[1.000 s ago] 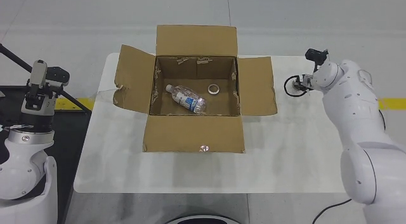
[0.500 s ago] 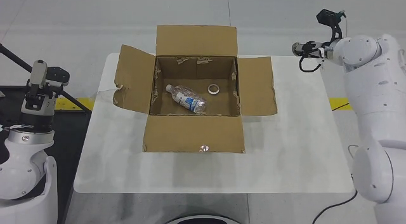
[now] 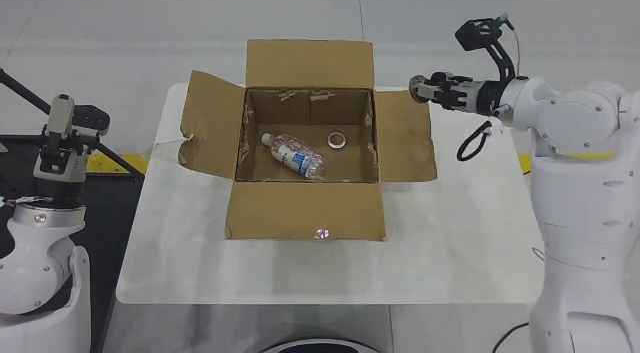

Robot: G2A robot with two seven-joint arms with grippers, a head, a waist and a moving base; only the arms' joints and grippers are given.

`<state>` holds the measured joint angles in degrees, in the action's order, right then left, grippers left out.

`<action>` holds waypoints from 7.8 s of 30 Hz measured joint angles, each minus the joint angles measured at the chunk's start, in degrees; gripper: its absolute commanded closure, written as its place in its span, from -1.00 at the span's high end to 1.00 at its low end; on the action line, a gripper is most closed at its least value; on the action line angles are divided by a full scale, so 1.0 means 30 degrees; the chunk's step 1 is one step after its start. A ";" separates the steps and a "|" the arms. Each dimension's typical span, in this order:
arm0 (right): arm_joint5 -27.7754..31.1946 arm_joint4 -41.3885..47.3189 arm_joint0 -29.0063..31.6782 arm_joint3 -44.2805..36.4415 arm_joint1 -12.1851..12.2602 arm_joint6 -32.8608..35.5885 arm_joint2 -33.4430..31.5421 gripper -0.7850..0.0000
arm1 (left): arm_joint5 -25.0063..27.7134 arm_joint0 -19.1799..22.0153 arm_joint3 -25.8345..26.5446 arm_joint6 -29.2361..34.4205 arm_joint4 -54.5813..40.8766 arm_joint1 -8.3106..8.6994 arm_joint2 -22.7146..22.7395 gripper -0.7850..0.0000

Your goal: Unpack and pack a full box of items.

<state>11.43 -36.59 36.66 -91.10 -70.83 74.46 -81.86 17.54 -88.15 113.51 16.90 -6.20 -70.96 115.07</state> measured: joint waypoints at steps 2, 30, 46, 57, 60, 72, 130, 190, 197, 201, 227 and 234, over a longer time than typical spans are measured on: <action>-0.0351 0.0084 0.0640 -0.1473 0.0000 0.0128 0.0616 -1.00 | 0.0000 0.0000 0.0000 0.0000 0.0000 0.0000 0.0000 1.00; -0.3637 -0.6542 -0.3801 0.7398 -0.3172 -0.2914 1.4752 -0.94 | -0.0588 -0.0194 -0.0038 0.0001 0.0847 0.0061 0.0166 1.00; -0.3576 -0.7039 -0.4859 0.9356 -0.4328 -0.2978 1.5641 1.00 | -0.3242 -0.0281 -0.0589 0.3979 0.2646 0.0486 -0.0542 1.00; -0.3781 -0.5132 -0.2100 0.1805 -0.2384 -0.1922 0.8354 1.00 | -0.2620 0.1277 -0.1610 0.5462 0.3834 0.0728 -0.2582 1.00; -0.3858 -0.4201 -0.0854 -0.0436 -0.1903 -0.1391 0.5825 1.00 | -0.2518 0.1690 -0.1697 0.5902 0.3912 0.0781 -0.3186 1.00; -0.3508 -0.2285 0.0289 -0.2456 -0.1410 -0.0241 0.2698 1.00 | -0.2598 0.3001 -0.1581 0.7173 0.4323 0.0985 -0.5055 1.00; -0.2170 1.5851 -0.4316 0.9276 0.0785 0.4514 0.4296 1.00 | -0.3444 0.3491 -0.1549 0.8278 0.3231 0.1981 -0.5164 1.00; -0.2915 1.4646 -0.2747 0.4533 0.0852 -0.3197 0.6208 1.00 | -0.2790 0.2479 -0.3554 1.3970 -0.8711 0.3075 -0.4460 1.00; -0.3450 1.4564 -0.2771 0.4040 0.0939 -0.3532 0.5853 1.00 | -0.2949 0.3760 -0.4280 1.2819 -0.8431 0.3087 -0.5251 1.00; -0.3446 1.4567 -0.2771 0.4041 0.0938 -0.3529 0.5855 1.00 | -0.3029 0.4422 -0.4904 1.2576 -0.8201 0.3107 -0.5687 1.00; 0.1068 1.4306 -0.3737 1.0999 -0.0740 -1.3637 0.9017 1.00 | -0.3840 0.7064 -0.6970 0.9093 -0.5958 0.3103 -0.8073 1.00; 0.1476 1.1759 -0.4609 1.3756 -0.1580 -1.8539 1.0351 1.00 | -0.3876 0.7362 -0.7057 0.8545 -0.5654 0.3050 -0.8723 1.00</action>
<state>15.86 -1.31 22.83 -49.84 -75.57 18.84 -50.80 5.91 -66.06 92.34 42.54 -23.16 -61.81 88.90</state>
